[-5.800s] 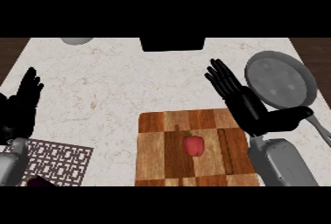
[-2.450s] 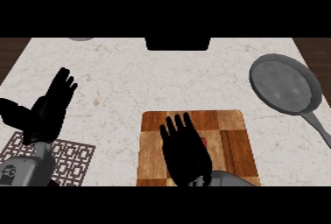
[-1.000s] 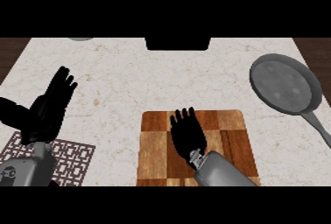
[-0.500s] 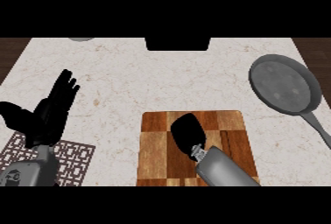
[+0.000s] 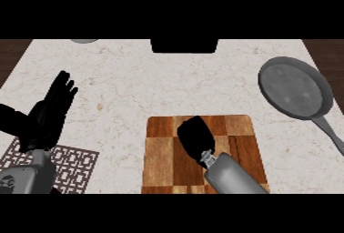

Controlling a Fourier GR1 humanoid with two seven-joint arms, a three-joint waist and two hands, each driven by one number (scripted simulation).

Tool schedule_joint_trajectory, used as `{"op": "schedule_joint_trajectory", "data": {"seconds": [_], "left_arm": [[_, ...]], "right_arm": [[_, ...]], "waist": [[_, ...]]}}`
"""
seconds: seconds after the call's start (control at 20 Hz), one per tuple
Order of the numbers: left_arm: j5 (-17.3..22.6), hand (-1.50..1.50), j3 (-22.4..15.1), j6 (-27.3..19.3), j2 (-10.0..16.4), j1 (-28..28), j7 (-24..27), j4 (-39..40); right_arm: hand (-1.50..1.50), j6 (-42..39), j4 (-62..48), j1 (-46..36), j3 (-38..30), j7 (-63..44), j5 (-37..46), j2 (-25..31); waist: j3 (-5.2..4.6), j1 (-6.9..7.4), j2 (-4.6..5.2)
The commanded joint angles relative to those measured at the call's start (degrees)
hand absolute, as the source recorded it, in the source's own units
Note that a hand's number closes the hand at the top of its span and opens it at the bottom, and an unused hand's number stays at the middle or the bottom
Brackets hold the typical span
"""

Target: Pick the bell pepper from the cutting board and place it in the pan

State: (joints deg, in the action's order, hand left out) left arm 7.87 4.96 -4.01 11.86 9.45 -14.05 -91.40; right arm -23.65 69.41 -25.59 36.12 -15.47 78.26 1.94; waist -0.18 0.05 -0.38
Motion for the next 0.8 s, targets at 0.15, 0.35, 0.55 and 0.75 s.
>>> {"op": "schedule_joint_trajectory", "data": {"seconds": [0.15, 0.35, 0.55, 0.75], "left_arm": [[-0.81, 0.00, -0.28, -1.00, -1.86, -1.51, 1.35, 0.40], [1.69, 0.00, 1.92, 0.62, 0.17, -1.99, -0.55, -1.77], [-0.55, 0.00, 1.41, -0.24, -0.38, 0.76, 1.98, 2.49], [-1.63, 0.00, -0.70, -1.99, -1.98, 0.38, -1.25, -1.14]], "right_arm": [[1.50, 6.23, 13.27, 7.19, -6.03, 0.33, -2.69, 4.36], [1.50, 8.75, 19.55, 9.13, -16.61, 1.02, -8.63, 7.21], [1.50, 8.72, 31.79, 7.26, -17.94, 0.01, -6.45, 10.15], [1.50, 1.67, 45.44, 7.30, -19.45, -3.43, -7.09, 10.79]], "waist": [[0.19, -1.08, 0.24], [0.21, -1.01, 0.16], [0.15, -1.52, 0.16], [0.17, -1.00, -0.02]]}}
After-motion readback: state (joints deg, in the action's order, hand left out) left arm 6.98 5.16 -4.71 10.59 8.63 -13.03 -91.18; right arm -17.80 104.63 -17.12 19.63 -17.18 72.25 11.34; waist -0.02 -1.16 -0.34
